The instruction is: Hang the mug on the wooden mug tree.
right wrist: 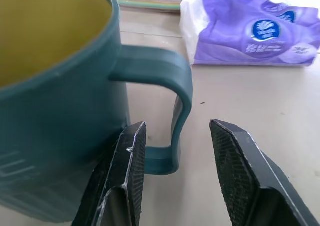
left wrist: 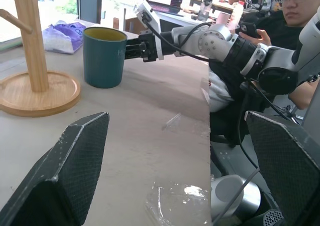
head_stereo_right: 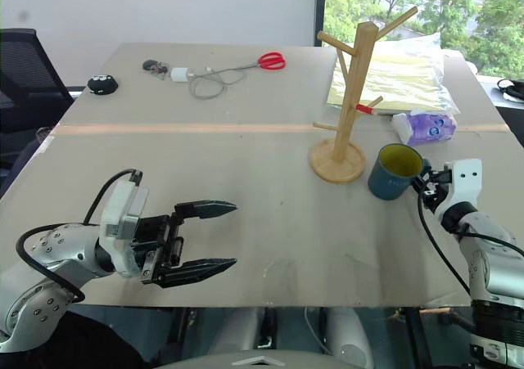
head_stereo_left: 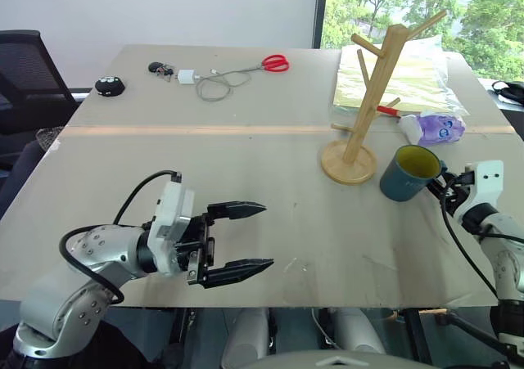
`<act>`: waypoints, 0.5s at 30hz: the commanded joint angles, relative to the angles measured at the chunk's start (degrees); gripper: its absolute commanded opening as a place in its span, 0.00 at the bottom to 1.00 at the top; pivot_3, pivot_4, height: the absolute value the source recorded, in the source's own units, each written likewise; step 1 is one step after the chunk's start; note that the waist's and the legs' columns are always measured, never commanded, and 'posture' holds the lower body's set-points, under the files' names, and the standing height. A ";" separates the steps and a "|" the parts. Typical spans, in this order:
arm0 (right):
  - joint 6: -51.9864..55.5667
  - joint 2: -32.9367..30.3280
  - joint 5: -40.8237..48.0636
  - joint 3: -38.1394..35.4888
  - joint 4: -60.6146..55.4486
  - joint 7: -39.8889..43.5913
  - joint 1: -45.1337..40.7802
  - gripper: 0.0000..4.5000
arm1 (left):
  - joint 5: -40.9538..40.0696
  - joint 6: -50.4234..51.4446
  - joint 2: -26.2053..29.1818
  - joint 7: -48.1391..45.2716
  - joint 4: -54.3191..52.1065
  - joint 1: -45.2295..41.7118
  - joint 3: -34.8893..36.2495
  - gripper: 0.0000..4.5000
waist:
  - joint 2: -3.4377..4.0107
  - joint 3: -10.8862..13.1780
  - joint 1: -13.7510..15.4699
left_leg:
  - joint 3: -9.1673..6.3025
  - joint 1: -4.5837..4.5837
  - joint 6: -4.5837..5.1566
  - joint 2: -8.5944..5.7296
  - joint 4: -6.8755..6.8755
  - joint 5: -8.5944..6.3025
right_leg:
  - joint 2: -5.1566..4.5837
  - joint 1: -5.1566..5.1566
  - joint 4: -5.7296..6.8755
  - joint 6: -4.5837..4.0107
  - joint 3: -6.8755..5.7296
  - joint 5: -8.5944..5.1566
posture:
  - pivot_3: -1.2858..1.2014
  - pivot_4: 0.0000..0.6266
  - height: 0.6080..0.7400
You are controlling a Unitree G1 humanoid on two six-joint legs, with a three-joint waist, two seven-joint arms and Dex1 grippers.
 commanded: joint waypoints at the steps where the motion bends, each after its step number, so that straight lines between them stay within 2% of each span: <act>1: -2.47 -0.01 -0.23 -0.16 1.22 0.43 -1.48 0.16 | -0.98 -0.69 0.40 1.14 -2.83 0.52 2.23 1.00 | 0.00 0.00 0.00 | 0.00 0.00 0.00 0.00 0.00 0.00 | 0.00 0.00 0.00 0.00 0.00 0.00 | 0.52 0.24 1.00; 2: -2.78 0.02 -0.16 -0.08 1.69 0.63 -1.75 0.02 | -1.34 -0.50 0.34 1.70 -3.33 0.76 2.44 1.00 | 0.01 0.01 0.04 | 0.00 0.00 0.00 0.00 0.00 0.00 | 0.00 0.00 0.00 0.00 0.00 0.00 | 0.52 0.24 1.00; 3: -3.08 0.02 -0.09 0.03 2.08 0.91 -1.99 0.01 | -1.72 -0.31 0.29 2.22 -3.75 0.99 2.64 1.00 | 0.01 0.01 0.04 | 0.00 -0.01 0.00 0.00 0.00 0.00 | -0.01 0.00 0.00 0.00 0.00 0.00 | 0.52 0.24 1.00; 9: -3.53 -1.92 2.00 -0.55 -0.60 5.07 -2.22 0.01 | -2.37 -0.97 -1.37 5.98 -4.24 1.26 3.51 1.00 | 0.05 0.03 0.05 | 0.01 -0.01 0.00 0.00 0.00 0.00 | -0.02 0.00 0.00 0.00 0.00 0.00 | 0.52 0.24 1.00; 13: 1.41 -8.00 6.95 -1.22 -9.49 12.14 -0.80 0.01 | -1.91 -3.77 -4.93 7.95 -2.35 0.79 4.12 1.00 | 0.22 0.13 0.08 | 0.03 -0.01 0.00 -0.01 0.00 0.00 | -0.02 0.00 0.00 0.01 0.03 0.01 | 0.52 0.24 1.00; 15: 5.91 -10.95 10.71 -2.56 -13.72 13.11 -1.57 0.01 | -3.03 -3.45 -3.91 5.47 -1.28 0.79 4.89 1.00 | 0.20 0.14 0.09 | 0.00 -0.02 0.01 0.00 0.00 0.00 | -0.02 0.00 -0.01 0.01 0.00 0.01 | 0.52 0.24 1.00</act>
